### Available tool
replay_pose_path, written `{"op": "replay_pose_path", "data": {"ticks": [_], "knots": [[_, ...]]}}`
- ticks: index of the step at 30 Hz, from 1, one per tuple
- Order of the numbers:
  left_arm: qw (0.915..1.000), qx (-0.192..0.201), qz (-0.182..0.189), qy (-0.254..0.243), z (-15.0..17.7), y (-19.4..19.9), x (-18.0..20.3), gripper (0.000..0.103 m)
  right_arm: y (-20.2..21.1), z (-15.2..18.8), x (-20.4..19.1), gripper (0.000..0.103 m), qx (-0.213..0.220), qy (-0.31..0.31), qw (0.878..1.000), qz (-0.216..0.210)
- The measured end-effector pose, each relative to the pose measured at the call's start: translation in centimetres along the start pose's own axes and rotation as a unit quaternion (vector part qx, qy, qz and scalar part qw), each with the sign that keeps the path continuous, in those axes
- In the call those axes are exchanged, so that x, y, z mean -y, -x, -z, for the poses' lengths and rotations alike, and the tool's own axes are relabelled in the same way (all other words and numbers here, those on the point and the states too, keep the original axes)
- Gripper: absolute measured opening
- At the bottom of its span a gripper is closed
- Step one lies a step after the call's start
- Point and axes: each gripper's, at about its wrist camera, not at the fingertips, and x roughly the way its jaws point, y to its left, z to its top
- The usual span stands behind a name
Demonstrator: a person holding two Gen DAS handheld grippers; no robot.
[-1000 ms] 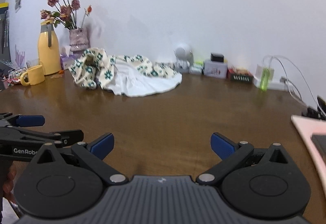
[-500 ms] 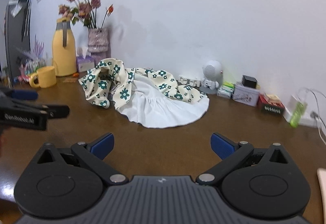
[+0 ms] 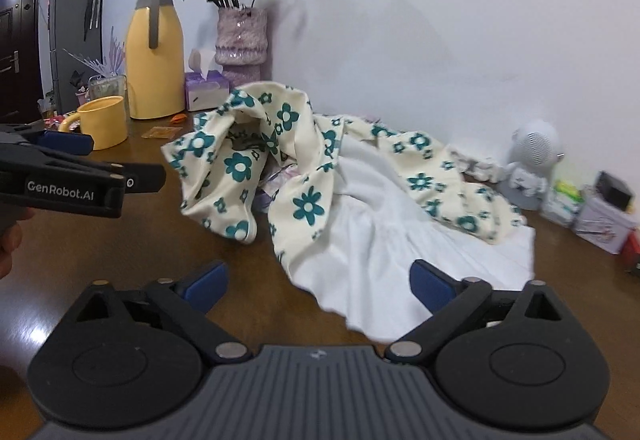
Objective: Fold clothes
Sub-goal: 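Move both tools toward the crumpled cream flowered dress, then grasp the dress with both grippers and lift it, spreading it flat on the table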
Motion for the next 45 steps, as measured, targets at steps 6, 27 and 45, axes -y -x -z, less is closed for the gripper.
{"op": "replay_pose_path", "data": {"ticks": [6, 27, 45], "knots": [[0.9998, -0.015, 0.01, 0.011, -0.7, -5.1, 0.4, 0.093, -5.8, -1.3, 0.7, 0.079, -0.02, -0.022, 0.999, -0.027], [0.9784, 0.1, 0.025, -0.179, -4.6, 6.5, 0.8, 0.005, 5.7, -3.5, 9.1, 0.0, 0.068, -0.02, 0.997, 0.026], [0.9146, -0.069, 0.183, -0.354, 14.1, 20.1, 5.9, 0.005, 26.3, 14.2, 5.7, 0.0, -0.057, 0.052, 0.997, 0.024]]}}
